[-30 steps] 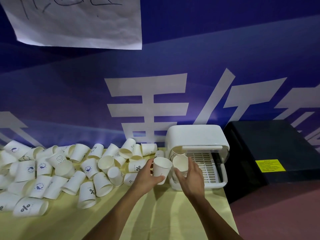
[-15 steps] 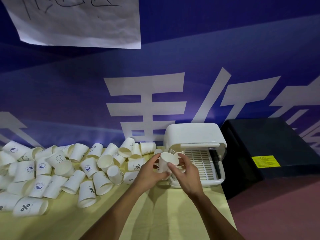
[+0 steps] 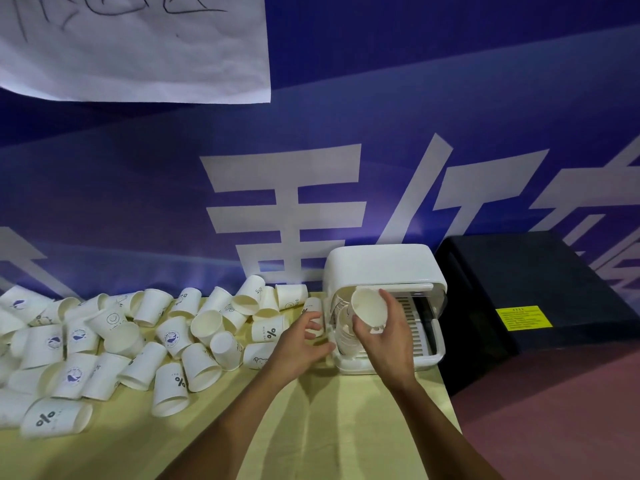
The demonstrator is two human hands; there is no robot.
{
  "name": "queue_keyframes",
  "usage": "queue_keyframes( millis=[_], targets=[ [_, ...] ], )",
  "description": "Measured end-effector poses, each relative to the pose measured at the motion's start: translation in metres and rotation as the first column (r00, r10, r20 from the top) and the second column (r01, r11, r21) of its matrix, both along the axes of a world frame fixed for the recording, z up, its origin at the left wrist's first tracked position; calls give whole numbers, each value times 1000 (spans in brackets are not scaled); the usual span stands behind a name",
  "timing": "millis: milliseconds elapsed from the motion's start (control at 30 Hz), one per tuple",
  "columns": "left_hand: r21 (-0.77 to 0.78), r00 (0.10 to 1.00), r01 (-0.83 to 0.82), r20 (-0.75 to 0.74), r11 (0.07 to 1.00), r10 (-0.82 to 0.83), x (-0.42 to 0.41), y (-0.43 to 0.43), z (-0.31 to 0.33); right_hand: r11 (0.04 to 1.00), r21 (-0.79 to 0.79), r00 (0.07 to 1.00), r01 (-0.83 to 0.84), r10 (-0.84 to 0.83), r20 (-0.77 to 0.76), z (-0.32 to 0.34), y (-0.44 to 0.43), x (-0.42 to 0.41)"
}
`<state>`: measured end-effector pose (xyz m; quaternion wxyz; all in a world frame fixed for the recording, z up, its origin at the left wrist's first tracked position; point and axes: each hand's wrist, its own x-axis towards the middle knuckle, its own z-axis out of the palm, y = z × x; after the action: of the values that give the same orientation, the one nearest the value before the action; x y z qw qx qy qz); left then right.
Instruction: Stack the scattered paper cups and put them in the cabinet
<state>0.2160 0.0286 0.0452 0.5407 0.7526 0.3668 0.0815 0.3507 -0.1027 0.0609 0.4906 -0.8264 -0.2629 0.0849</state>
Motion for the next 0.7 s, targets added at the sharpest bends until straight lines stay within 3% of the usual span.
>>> queue_keyframes(
  millis=[433, 700],
  targets=[
    [-15, 999, -20, -43, 1000, 19, 0, 6, -11, 968, -246, 994, -53, 76, 85, -43, 12, 2],
    [-10, 999, -27, -43, 1000, 27, 3, 7, -15, 964, -262, 997, -46, 62, 51, -51, 15, 5]
  ],
)
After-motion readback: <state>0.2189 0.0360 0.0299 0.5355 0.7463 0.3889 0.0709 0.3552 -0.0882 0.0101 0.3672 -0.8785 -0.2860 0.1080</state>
